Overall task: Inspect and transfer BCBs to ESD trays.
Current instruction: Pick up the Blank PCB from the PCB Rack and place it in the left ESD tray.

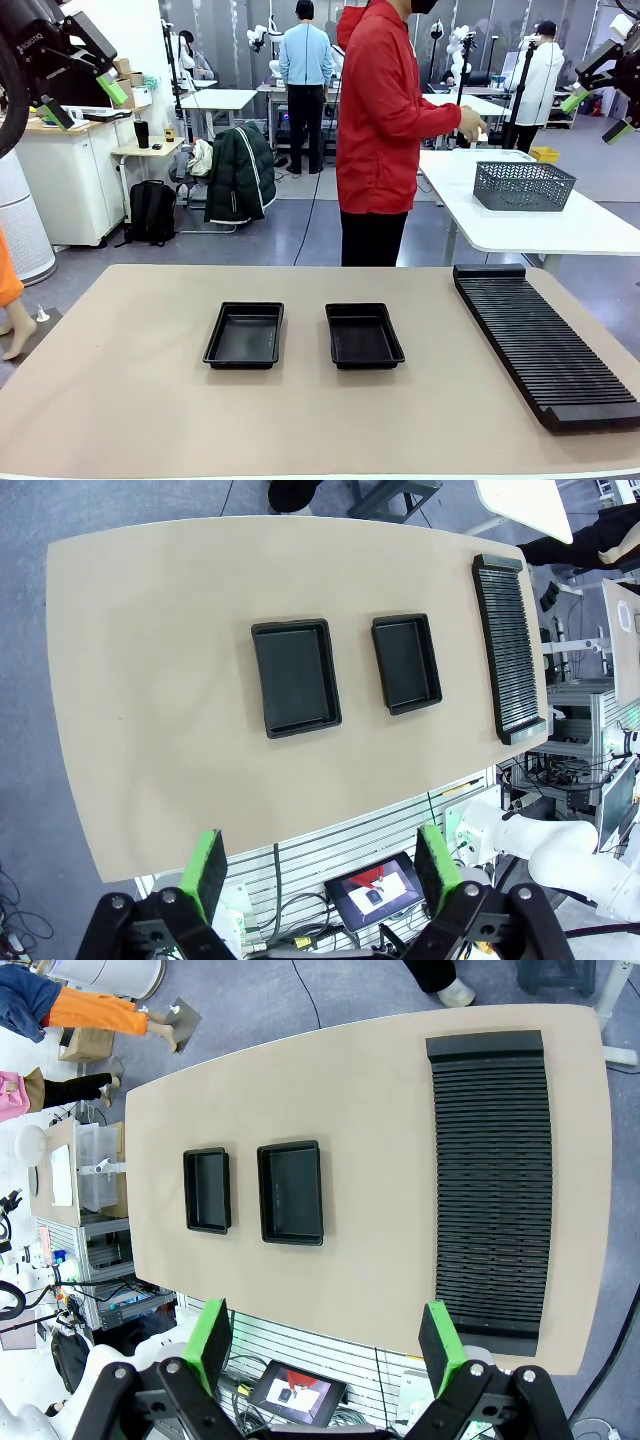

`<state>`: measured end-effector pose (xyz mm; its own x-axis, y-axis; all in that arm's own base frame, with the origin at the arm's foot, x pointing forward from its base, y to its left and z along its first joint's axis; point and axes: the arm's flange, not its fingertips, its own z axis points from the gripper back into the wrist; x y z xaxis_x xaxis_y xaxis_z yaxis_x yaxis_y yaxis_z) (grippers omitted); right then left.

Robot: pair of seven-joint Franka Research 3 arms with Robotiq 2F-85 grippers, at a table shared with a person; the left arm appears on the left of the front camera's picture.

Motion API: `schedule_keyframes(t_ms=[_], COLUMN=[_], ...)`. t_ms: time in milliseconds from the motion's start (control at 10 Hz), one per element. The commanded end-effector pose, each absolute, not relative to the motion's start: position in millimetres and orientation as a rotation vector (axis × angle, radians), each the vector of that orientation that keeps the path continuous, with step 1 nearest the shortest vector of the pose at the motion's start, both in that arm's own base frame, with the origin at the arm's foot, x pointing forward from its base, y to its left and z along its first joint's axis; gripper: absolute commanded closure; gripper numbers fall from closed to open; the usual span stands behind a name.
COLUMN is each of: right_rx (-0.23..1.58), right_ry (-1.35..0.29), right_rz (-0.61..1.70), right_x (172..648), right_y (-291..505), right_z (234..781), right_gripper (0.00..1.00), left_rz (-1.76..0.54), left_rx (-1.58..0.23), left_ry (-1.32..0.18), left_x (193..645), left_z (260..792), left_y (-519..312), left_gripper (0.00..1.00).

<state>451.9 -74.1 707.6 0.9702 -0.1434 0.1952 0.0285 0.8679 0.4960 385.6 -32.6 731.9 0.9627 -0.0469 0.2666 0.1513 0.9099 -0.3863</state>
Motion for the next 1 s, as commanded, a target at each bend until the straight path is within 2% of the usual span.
schedule_keyframes(t_ms=[0,900], right_rx=[0.517,0.517], right_ry=[-0.232,-0.232], right_rz=[-0.093,-0.093], right_x=[450.7,450.7], right_y=[-74.5,-74.5], right_z=[708.3,708.3], right_gripper=[0.00,0.00], left_rz=[-0.104,-0.104], left_rx=[-0.416,-0.416], left_ry=[-0.261,-0.261], left_x=[385.3,385.3], left_z=[732.6,732.6], left_y=[-32.3,-32.3], left_gripper=[0.00,0.00])
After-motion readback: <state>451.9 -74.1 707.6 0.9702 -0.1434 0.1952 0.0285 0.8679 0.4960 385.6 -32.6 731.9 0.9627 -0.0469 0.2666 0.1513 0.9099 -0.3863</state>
